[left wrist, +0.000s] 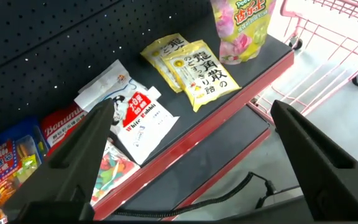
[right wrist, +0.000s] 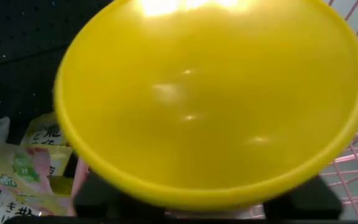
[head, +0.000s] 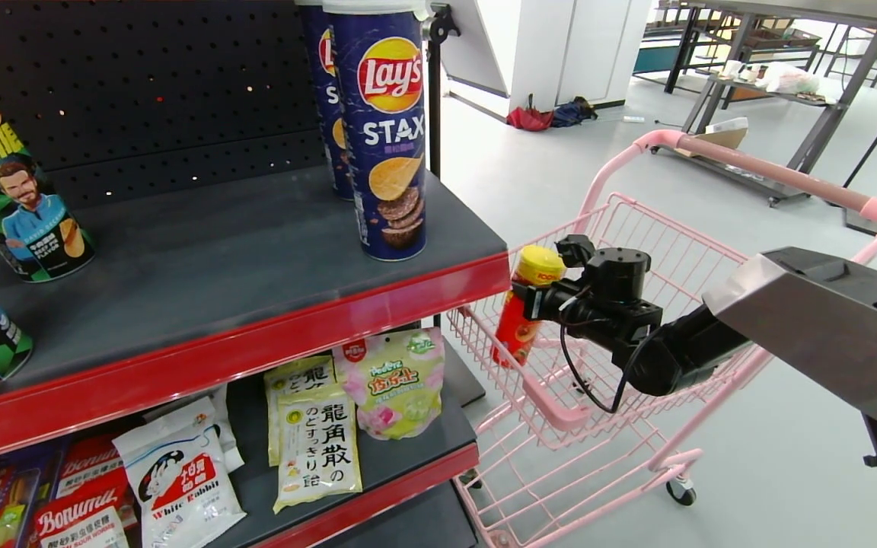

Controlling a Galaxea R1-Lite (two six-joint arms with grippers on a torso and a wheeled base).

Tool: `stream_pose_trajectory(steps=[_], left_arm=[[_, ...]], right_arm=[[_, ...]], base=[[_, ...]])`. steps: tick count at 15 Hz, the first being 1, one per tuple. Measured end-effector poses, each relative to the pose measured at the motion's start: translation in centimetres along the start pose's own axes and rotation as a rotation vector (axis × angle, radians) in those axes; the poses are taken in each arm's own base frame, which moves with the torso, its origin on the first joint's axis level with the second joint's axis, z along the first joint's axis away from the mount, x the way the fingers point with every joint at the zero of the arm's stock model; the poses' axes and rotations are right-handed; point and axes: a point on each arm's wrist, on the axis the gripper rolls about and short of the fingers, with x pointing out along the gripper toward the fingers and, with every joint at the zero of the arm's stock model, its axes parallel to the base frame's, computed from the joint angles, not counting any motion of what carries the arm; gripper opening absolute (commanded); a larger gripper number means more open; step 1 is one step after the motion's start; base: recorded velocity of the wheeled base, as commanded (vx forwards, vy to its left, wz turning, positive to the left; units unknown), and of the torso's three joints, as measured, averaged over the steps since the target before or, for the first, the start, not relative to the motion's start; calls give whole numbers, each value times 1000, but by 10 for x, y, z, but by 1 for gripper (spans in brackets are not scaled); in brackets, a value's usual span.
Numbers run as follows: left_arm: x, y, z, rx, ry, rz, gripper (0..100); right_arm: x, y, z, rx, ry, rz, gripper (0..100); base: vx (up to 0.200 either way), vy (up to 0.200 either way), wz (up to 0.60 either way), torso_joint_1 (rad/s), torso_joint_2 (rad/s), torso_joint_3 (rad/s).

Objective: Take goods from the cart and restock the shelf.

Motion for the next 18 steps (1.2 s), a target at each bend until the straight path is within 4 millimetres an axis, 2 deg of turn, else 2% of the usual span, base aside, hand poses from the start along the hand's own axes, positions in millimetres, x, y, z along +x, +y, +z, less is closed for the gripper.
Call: stream_pose_trajectory(steps=[4, 7, 9, 12, 14, 16, 18], left_arm=[[0, 0, 0, 1, 0, -1, 100], [0, 0, 0, 1, -1, -9, 100], [0, 0, 0, 1, -1, -14, 100], [0, 0, 0, 1, -1, -16, 100], [0, 0, 0, 2, -1, -16, 100], [0, 0, 0, 0, 0, -15, 100], [0, 0, 0, 4, 0, -4, 100]], right_arm=[[-7, 3, 3, 0, 7, -23, 0], [-31, 10, 35, -9, -39, -33, 0], [-59, 18, 68, -13, -62, -43, 0], [-120, 33, 119, -23, -84, -76, 0], [-167, 42, 138, -50, -77, -127, 0], [-226, 50, 146, -94, -56, -178, 0], [-293, 56, 135, -128, -24, -224, 0]], base=[[0, 0, 0, 0, 0, 0], [0, 0, 0, 0, 0, 0], [0, 0, 0, 0, 0, 0], [0, 0, 0, 0, 0, 0], [0, 0, 0, 0, 0, 0], [0, 0, 0, 0, 0, 0], [0, 0, 0, 0, 0, 0]])
